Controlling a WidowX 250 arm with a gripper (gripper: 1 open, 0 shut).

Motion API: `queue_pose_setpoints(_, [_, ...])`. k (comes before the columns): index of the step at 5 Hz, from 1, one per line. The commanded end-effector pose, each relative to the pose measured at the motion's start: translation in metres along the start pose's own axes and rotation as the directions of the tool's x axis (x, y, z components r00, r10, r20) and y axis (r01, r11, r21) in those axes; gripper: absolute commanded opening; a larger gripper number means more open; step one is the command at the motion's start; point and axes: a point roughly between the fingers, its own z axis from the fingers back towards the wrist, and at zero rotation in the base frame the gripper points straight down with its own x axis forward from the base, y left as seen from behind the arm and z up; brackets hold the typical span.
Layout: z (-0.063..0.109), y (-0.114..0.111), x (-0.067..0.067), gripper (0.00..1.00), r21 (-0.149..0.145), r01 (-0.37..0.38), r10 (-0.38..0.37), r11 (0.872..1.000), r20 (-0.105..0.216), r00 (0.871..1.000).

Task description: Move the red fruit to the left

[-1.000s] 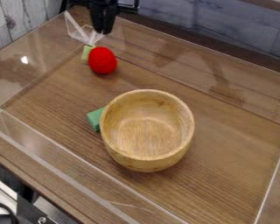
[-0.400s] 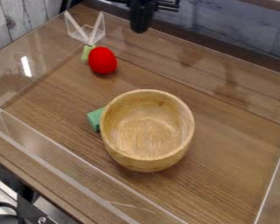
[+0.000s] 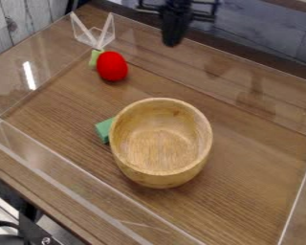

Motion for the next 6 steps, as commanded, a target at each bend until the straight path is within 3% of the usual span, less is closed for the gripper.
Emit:
queue_pose_setpoints(1, [0.014, -0.015, 0.001, 0.0, -0.026, -0.059, 0.06, 0.998, 0.046, 0.997])
queue_pose_setpoints(3, [-0.007, -0.041, -0.036, 0.0, -0.023, -0.102, 0.102, 0.995, 0.024, 0.994])
queue_pose_setpoints(4, [-0.008, -0.049, -0.042, 1.0, -0.03, -0.127, 0.127, 0.991, 0.009, 0.992])
queue_pose_setpoints(5, [-0.005, -0.055, -0.046, 1.0, -0.031, -0.156, 0.156, 0.987, -0.001, 0.988])
queue_pose_setpoints(6, [0.004, -0.056, -0.039, 1.0, -0.051, -0.085, 0.086, 0.995, 0.012, 0.996])
